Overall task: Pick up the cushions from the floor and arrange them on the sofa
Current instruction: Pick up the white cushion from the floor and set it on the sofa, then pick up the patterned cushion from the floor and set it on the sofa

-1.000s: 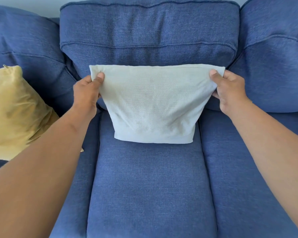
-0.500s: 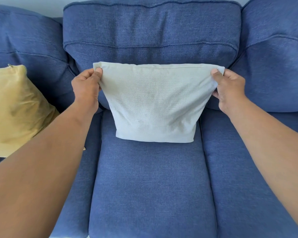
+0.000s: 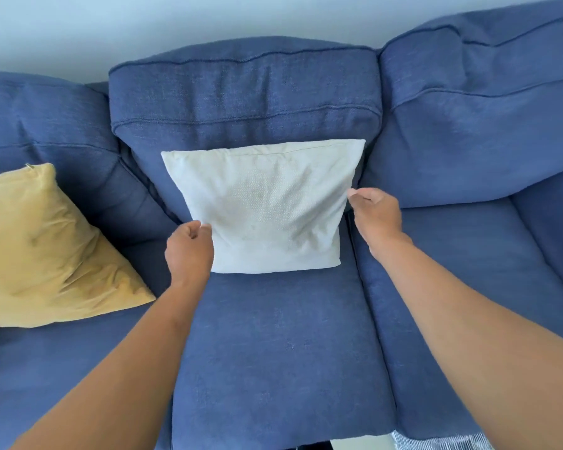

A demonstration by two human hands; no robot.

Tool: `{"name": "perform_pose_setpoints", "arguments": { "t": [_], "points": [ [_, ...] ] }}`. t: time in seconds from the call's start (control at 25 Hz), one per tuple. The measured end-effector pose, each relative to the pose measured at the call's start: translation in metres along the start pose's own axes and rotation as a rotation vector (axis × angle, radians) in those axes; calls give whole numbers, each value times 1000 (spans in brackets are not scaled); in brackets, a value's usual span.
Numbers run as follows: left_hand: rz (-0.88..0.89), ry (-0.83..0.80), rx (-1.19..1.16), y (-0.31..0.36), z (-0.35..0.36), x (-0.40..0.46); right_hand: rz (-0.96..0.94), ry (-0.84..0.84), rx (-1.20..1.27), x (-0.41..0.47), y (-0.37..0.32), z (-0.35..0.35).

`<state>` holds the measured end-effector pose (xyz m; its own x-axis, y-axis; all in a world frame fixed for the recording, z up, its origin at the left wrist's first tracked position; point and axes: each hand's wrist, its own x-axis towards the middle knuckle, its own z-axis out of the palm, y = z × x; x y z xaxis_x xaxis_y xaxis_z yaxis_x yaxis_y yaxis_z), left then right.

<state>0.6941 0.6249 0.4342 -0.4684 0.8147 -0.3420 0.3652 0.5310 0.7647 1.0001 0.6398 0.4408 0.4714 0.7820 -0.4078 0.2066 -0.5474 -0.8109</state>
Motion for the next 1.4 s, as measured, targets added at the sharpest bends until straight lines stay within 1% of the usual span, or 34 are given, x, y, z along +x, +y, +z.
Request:
{"name": "perform_pose_setpoints", "arguments": {
  "t": [0.12, 0.24, 0.36, 0.44, 0.6, 0.72, 0.8, 0.88, 1.08, 1.28, 1.4],
  "points": [
    [68, -129, 179, -10, 4, -54, -41, -51, -137, -48, 24, -19],
    [140, -297, 308, -12, 10, -101, -56, -82, -342, -96, 53, -42],
    [225, -467, 408, -12, 21, -140, -4, -70, -490, -143, 83, -70],
    [306, -565, 458, -13, 29, -165, 43, -35, -523, -174, 107, -92],
    [460, -744, 596, -21, 49, -219, 151, 64, -517, -239, 149, -136],
    [614, -879, 717, -27, 58, -271, 221, 183, -482, -296, 177, -170],
    [687, -935, 760, -33, 63, -293, 252, 231, -464, -326, 192, -185],
    [788, -1002, 806, -40, 71, -325, 310, 320, -420, -363, 215, -207],
    [1020, -1086, 925, -49, 103, -389, 480, 460, -341, -434, 272, -247],
    [1137, -1190, 1050, -65, 154, -459, 614, 504, -194, -479, 336, -277],
    [1158, -1237, 1121, -81, 188, -506, 681, 502, -113, -492, 381, -300]
  ]
}}
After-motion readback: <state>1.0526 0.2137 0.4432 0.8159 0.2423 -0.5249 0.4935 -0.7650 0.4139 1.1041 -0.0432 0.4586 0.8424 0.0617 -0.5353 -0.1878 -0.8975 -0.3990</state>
